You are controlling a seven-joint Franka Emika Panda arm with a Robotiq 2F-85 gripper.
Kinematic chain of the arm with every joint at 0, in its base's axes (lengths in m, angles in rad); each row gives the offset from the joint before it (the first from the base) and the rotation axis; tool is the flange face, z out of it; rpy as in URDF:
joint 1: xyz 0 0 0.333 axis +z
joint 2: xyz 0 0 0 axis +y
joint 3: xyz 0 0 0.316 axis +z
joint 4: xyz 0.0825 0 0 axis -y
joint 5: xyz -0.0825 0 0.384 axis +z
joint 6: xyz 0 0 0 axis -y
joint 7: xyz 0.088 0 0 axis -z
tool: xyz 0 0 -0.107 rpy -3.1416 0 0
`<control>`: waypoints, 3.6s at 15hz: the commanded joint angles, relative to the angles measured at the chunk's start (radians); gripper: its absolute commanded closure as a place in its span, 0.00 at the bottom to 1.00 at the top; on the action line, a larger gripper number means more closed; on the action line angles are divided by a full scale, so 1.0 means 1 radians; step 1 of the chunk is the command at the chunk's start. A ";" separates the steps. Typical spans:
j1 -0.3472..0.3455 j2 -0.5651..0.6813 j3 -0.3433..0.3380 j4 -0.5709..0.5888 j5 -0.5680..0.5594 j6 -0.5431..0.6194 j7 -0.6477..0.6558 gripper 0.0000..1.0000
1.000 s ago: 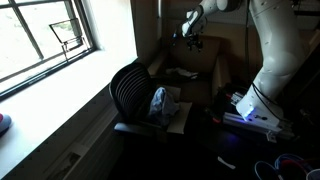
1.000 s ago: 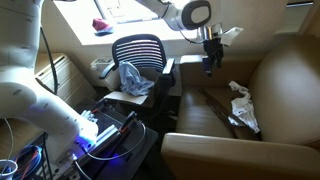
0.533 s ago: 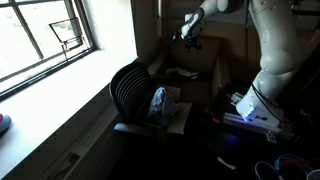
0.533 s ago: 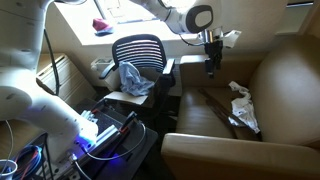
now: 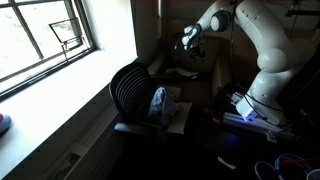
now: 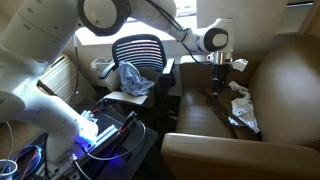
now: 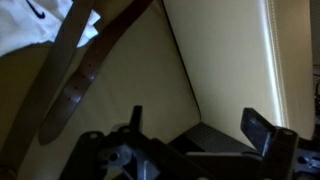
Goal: Put the clothes on the couch on the chair
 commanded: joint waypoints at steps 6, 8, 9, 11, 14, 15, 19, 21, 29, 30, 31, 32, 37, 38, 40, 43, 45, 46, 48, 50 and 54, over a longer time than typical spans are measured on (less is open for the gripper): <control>0.034 0.228 -0.036 0.252 -0.042 -0.029 0.268 0.00; 0.037 0.250 -0.037 0.279 -0.049 -0.035 0.290 0.00; 0.036 0.251 -0.038 0.284 -0.049 -0.036 0.291 0.00; 0.037 0.298 -0.038 0.315 -0.028 0.005 0.373 0.00; 0.020 0.474 -0.032 0.478 0.001 0.075 0.581 0.00; 0.014 0.518 -0.022 0.522 0.017 0.063 0.621 0.00; 0.030 0.442 0.031 0.334 -0.024 0.206 0.837 0.00; 0.024 0.440 0.042 0.345 -0.043 0.174 0.808 0.00; -0.067 0.400 0.097 0.359 -0.043 0.120 0.330 0.00; -0.084 0.399 0.098 0.366 -0.042 0.104 0.257 0.00; -0.098 0.399 0.096 0.372 -0.042 0.087 0.186 0.00; -0.109 0.397 0.091 0.371 -0.043 0.061 0.124 0.00; -0.101 0.392 0.050 0.362 -0.059 -0.052 0.108 0.00; -0.097 0.392 0.046 0.362 -0.063 -0.068 0.108 0.00; -0.091 0.392 0.044 0.362 -0.065 -0.075 0.108 0.00; -0.066 0.392 0.032 0.353 -0.088 -0.123 0.086 0.00; -0.083 0.392 0.072 0.333 -0.033 0.012 0.227 0.00; -0.088 0.393 0.092 0.329 -0.019 0.063 0.245 0.00; -0.087 0.394 0.121 0.319 0.005 0.162 0.296 0.00; -0.083 0.396 0.132 0.306 0.011 0.293 0.329 0.00; -0.091 0.400 0.110 0.279 -0.014 0.591 0.369 0.00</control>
